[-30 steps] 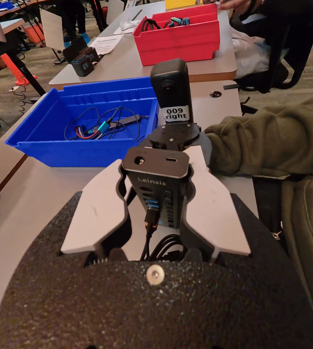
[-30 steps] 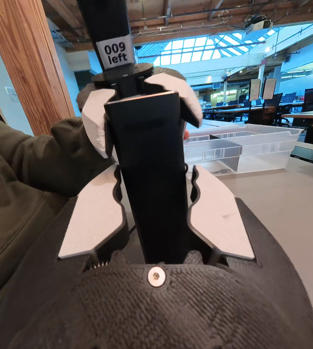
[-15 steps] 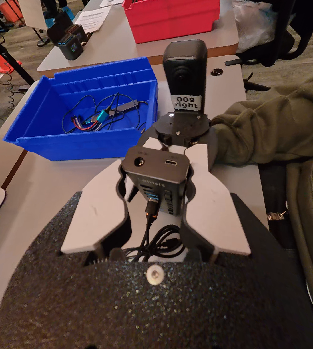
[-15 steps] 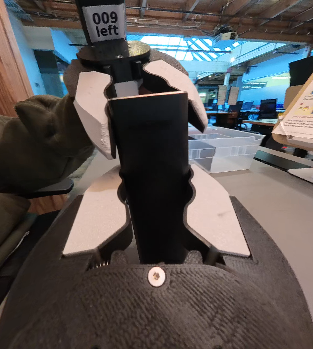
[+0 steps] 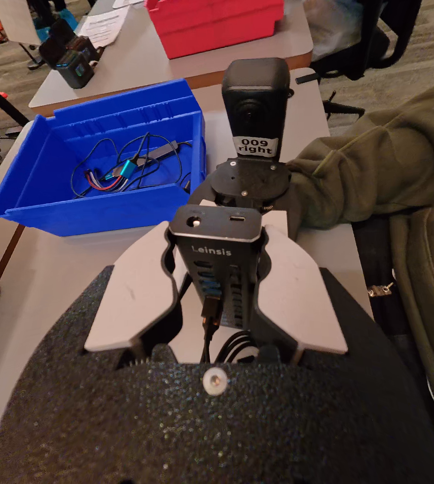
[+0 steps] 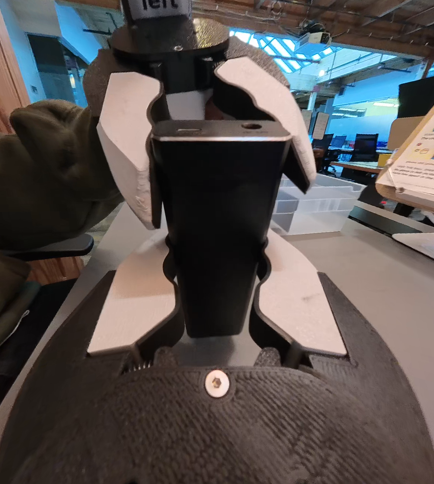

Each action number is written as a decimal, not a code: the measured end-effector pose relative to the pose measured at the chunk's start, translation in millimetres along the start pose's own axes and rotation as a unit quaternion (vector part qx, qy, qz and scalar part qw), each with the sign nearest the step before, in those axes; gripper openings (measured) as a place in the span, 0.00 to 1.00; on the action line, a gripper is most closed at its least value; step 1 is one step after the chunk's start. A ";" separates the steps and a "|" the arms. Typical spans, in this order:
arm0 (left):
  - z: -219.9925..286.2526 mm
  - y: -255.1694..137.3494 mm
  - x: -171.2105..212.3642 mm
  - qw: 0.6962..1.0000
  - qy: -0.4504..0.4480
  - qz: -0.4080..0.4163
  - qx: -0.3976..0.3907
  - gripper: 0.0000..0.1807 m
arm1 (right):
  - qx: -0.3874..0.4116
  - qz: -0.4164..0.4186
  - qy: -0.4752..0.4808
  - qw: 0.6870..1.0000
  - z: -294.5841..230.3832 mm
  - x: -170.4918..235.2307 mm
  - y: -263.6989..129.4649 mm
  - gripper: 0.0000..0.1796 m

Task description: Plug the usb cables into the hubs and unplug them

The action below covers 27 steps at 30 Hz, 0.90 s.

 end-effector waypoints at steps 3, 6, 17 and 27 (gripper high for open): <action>1.6 0.1 0.2 1.000 0.008 -0.009 0.009 0.34 | -0.004 -0.001 0.002 1.000 -1.2 0.1 0.0 0.34; 0.4 0.0 1.4 1.000 -0.002 -0.009 0.012 0.34 | -0.010 -0.007 0.008 1.000 -0.9 1.2 1.0 0.34; -2.0 -33.1 -13.6 0.996 -0.051 0.065 -0.021 0.42 | -0.026 0.027 0.025 0.999 0.7 -3.8 -6.3 0.34; -63.4 -142.5 62.6 0.949 -0.183 0.026 -0.257 0.27 | -0.035 0.016 0.044 0.998 3.6 -2.0 -3.7 0.34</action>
Point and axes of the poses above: each gripper's, where its closed fingertips meet, y out along the fingers, x out of its underside, z = x × y across the jaws, the point moved 3 cm from there along -y, back along the fingers, and after that the axes turned 7 degrees about -z, right-handed, at the moved point
